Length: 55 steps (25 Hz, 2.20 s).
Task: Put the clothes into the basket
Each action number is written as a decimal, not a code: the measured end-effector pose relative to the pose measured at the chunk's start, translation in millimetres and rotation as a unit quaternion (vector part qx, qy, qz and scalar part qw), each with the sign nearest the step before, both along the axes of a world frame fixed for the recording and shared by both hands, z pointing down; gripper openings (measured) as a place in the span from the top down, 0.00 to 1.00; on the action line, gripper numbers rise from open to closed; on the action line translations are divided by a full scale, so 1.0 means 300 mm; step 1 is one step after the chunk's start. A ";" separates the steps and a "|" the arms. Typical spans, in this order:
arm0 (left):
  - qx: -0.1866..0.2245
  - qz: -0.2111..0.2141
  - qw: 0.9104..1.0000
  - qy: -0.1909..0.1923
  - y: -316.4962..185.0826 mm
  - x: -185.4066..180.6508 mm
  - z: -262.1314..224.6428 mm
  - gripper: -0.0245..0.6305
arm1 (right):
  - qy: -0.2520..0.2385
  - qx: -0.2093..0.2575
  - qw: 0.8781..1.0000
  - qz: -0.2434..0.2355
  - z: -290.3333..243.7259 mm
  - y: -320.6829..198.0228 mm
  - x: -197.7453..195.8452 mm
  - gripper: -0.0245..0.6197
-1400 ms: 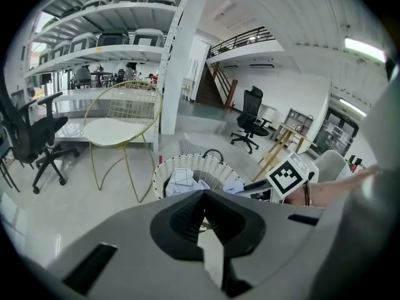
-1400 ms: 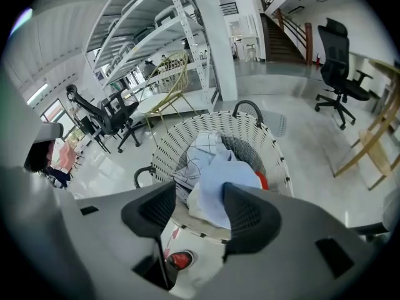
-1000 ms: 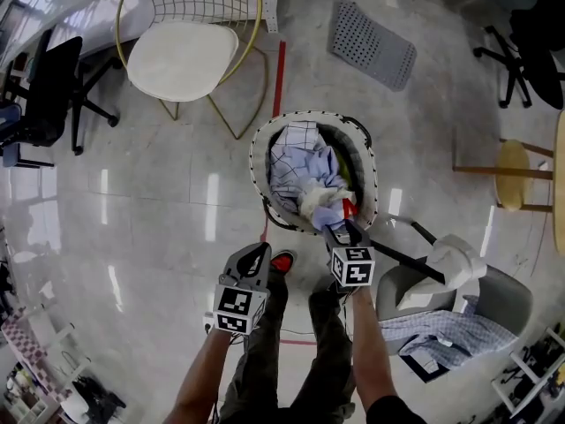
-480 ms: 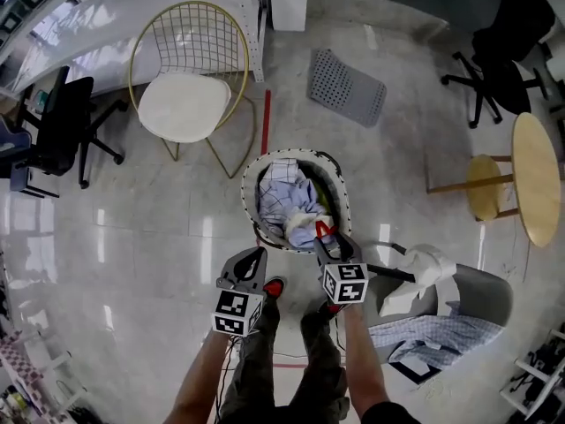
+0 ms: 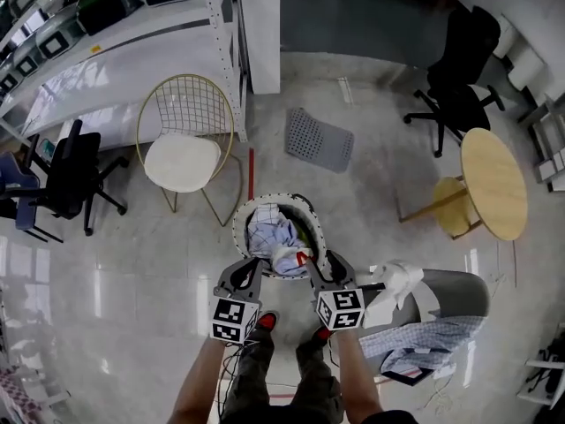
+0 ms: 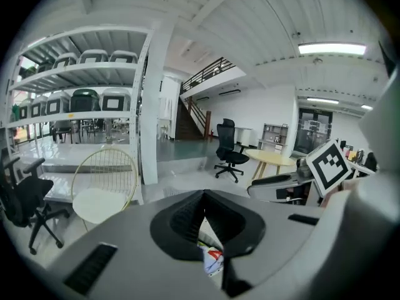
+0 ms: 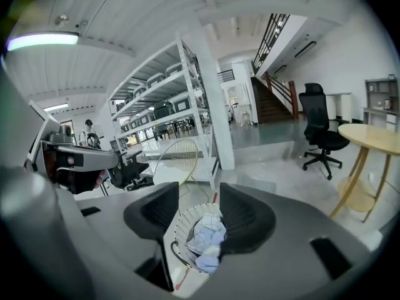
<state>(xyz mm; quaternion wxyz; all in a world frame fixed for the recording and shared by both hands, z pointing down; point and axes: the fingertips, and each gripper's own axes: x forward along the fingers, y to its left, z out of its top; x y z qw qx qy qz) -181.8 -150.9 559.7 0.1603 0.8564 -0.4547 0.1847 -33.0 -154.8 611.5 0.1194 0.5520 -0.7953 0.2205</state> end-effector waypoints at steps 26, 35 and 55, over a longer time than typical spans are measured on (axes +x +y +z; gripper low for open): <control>0.109 0.115 0.987 0.025 0.162 0.253 -0.531 0.95 | 0.023 0.163 0.983 0.085 -0.665 0.326 0.167 0.89; 0.093 0.148 0.984 0.029 0.157 0.313 -0.508 0.95 | 0.032 0.149 0.976 0.153 -0.645 0.380 0.279 0.92; 0.032 0.332 0.942 0.046 0.389 0.981 -0.312 0.95 | 0.067 0.083 0.934 0.340 -0.452 0.730 0.877 0.92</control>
